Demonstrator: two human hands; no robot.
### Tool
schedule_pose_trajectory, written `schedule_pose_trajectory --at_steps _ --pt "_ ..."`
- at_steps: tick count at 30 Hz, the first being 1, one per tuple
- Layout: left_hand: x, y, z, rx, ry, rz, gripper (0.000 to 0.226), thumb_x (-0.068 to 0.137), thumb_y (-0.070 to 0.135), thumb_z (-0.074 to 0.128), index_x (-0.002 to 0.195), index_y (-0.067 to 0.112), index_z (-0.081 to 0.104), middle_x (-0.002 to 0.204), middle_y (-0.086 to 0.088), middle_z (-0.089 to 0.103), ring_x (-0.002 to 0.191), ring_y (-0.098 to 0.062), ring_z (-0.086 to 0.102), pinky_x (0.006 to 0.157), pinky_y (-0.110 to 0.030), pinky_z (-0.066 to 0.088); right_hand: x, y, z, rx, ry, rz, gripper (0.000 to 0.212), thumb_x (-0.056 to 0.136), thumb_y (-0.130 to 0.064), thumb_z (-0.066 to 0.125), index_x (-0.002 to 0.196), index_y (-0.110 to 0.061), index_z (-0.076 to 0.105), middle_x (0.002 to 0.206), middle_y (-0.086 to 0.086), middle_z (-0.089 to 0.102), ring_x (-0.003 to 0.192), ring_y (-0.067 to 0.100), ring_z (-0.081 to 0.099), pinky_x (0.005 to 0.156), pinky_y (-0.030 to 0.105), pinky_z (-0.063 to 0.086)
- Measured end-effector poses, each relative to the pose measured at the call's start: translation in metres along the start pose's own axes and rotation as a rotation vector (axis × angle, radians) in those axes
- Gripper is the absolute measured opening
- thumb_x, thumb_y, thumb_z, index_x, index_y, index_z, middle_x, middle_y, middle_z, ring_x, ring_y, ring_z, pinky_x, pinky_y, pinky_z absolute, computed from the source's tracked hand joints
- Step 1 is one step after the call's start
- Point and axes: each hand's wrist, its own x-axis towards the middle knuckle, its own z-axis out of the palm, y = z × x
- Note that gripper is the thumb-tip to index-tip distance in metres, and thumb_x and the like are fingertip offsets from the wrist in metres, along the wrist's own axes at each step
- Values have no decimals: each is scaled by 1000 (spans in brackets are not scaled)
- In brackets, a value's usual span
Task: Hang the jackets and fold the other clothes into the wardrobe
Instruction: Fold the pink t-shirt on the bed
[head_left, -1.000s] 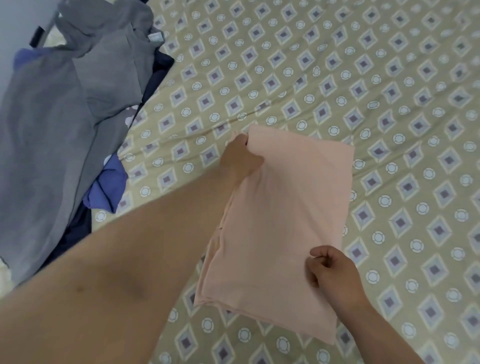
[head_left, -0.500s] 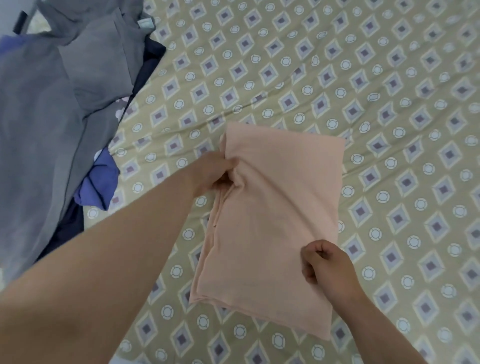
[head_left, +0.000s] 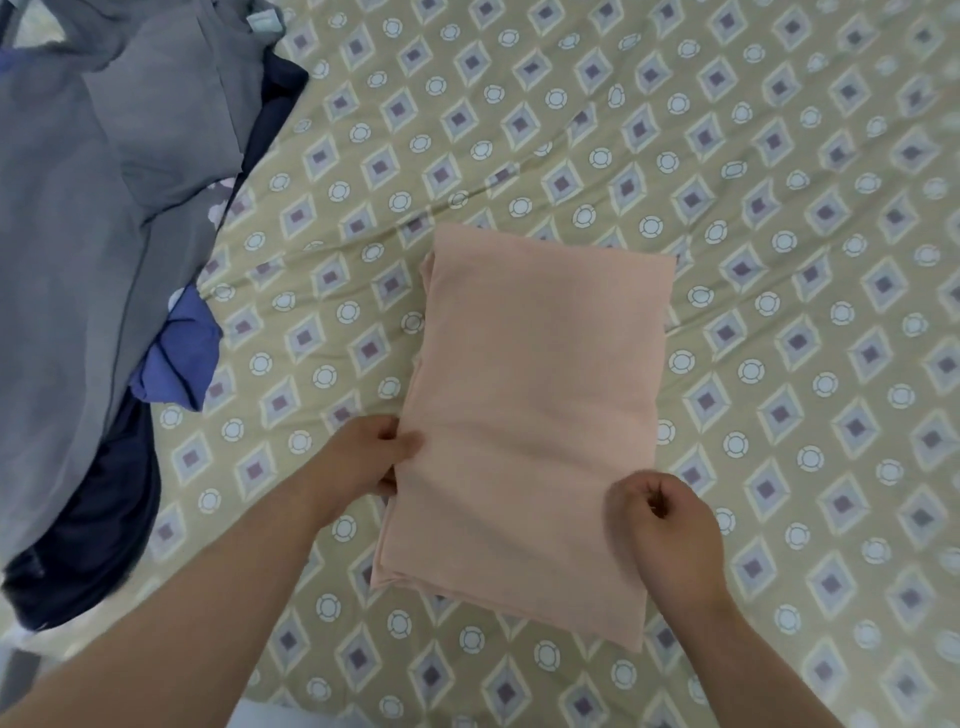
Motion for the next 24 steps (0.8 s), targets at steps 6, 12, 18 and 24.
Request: schedule_pose_trajectory --at_steps 6,12,18,24 --pt "-22 -45 24 -160 -88 -65 14 97 16 60 104 7 67 89 -8 76 77 -21 72 64 -32 55 -1 10 -2 -88 54 56 16 83 -38 66 86 -29 53 76 -4 62 70 11 60 57 25 39" --pt "-30 -65 23 -387 146 -160 18 93 25 66 83 11 65 79 -5 72 71 -27 65 62 -31 49 4 20 -9 -38 -157 154 18 84 -40 72 89 -25 64 82 -9 72 77 13 69 69 33 54" --pt "-43 -70 63 290 547 61 33 75 34 75 93 15 54 87 4 55 84 -22 53 72 -35 45 -13 40 -9 66 -271 249 4 91 -24 68 87 -24 70 90 -4 75 88 21 71 80 41 58" --pt "-42 -72 57 -38 173 -101 20 90 29 67 106 19 63 95 0 70 88 -23 65 68 -32 49 -23 53 -11 146 -386 314 9 92 -24 68 100 -27 70 98 -7 76 91 16 71 82 39 58"
